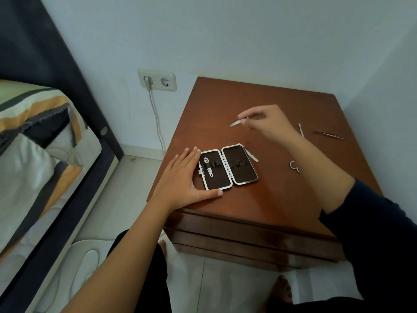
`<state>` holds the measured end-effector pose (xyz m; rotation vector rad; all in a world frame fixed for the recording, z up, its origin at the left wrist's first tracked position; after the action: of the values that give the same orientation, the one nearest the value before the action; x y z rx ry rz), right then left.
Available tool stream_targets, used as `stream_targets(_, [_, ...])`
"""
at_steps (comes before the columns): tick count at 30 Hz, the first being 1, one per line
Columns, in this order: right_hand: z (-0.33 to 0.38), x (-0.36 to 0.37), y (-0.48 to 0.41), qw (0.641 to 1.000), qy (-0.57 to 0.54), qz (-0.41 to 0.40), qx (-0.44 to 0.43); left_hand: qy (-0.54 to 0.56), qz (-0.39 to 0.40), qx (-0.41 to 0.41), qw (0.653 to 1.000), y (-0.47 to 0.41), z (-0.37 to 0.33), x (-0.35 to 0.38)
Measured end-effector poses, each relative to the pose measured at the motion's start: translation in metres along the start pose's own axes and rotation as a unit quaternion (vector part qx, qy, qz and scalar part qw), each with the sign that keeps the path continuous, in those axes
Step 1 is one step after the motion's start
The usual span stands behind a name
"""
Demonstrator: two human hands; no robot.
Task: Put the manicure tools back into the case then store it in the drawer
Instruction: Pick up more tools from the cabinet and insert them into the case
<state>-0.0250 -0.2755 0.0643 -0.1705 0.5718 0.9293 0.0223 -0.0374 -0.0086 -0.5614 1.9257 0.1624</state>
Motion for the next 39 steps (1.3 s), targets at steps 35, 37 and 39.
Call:
stream_targets(35, [-0.013, 0.07, 0.071, 0.947, 0.273, 0.062, -0.16, 0.02, -0.052, 0.03, 0.998, 0.003, -0.001, -0.002])
stream_targets(37, [-0.016, 0.075, 0.074, 0.953, 0.255, 0.057, -0.156, 0.02, -0.047, 0.025, 0.998, 0.002, 0.001, -0.001])
stream_targets(39, [-0.021, 0.073, 0.079, 0.956, 0.252, 0.04, -0.147, 0.019, -0.048, 0.025, 0.998, 0.002, 0.002, 0.0])
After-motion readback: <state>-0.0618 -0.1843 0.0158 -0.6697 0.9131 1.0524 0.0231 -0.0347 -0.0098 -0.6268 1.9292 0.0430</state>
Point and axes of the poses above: each hand's wrist, its own y-axis away from the middle knuckle, its own x-axis out of the palm, z = x × y, the point moved 2 cm from there along -y, towards the middle knuckle, and after that the axes turned 12 degrees about x, right-handed, at the moved point
